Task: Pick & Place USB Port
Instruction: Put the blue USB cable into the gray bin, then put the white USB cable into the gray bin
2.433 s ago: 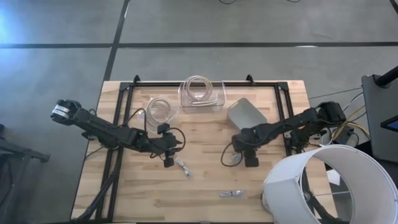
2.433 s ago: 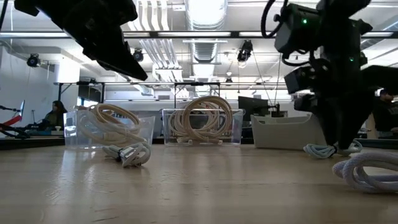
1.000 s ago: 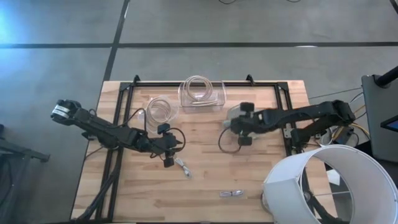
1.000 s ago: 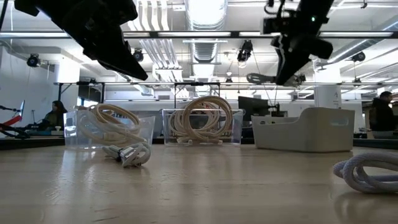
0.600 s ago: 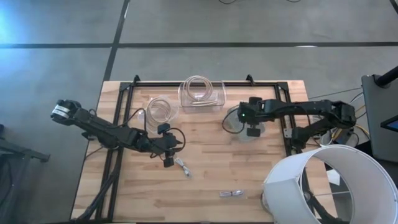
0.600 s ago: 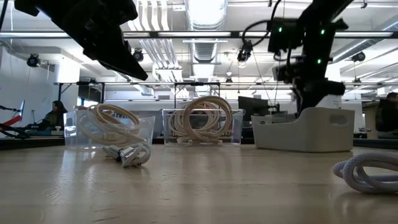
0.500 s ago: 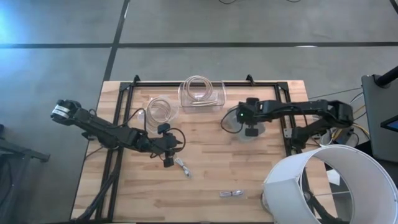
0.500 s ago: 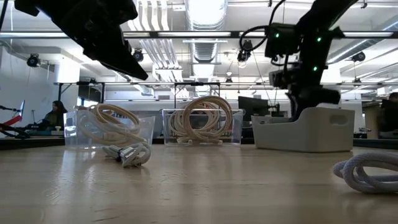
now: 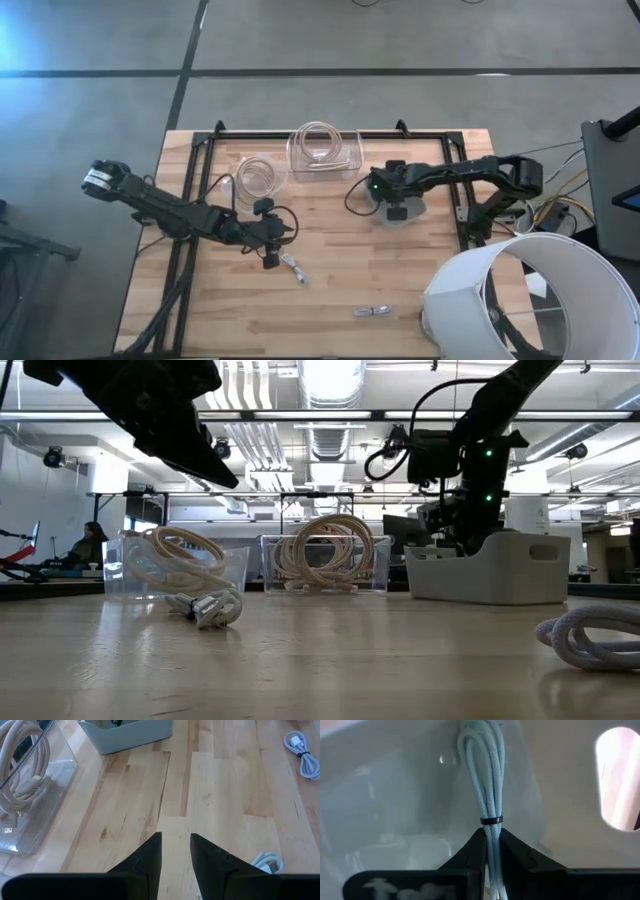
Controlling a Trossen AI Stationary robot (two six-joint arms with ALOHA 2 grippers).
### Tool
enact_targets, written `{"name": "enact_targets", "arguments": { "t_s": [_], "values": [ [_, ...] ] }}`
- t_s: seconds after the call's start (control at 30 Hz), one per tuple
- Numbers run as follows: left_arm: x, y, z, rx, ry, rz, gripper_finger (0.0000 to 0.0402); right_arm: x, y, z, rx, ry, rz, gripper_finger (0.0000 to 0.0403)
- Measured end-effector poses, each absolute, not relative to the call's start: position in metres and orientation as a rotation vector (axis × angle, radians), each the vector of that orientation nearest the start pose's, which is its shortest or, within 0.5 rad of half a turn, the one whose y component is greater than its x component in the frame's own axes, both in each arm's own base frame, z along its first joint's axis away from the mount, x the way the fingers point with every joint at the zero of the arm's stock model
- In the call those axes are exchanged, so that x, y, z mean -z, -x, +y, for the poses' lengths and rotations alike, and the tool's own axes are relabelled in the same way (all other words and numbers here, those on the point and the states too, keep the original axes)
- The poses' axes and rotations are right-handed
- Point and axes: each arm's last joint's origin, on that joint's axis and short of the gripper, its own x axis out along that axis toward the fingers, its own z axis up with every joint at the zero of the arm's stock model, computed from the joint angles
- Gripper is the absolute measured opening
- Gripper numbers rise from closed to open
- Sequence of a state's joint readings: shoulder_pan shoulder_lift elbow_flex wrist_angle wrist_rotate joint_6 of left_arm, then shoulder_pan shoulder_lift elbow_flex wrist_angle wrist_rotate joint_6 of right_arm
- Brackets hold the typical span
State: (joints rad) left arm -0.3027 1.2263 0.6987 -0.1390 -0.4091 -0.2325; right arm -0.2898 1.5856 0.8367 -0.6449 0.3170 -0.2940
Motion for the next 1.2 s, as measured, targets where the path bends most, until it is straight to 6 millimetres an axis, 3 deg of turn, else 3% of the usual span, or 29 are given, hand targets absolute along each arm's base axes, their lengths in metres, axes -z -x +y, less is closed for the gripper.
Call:
{"name": "enact_targets", "arguments": {
  "t_s": [0.3, 0.57, 0.87, 1.2],
  "values": [
    [-0.222, -0.239, -0.063, -0.17, -0.02, 0.608, 0.0106, -0.153, -0.254, -0.089, 0.298, 0.26, 1.478, 0.0098],
    [-0.222, -0.239, -0.063, -0.17, -0.02, 0.608, 0.0106, -0.181, -0.259, -0.091, 0.377, 0.259, 1.451, 0.0137],
    [-0.223, -0.239, -0.063, -0.17, -0.018, 0.603, 0.0106, -0.221, -0.275, -0.082, 0.417, 0.168, 1.384, 0.0138],
    [-0.222, -0.239, -0.065, -0.084, -0.046, 0.624, 0.0106, -0.244, -0.298, -0.044, 0.18, -0.031, 1.224, 0.0123]
  ]
}}
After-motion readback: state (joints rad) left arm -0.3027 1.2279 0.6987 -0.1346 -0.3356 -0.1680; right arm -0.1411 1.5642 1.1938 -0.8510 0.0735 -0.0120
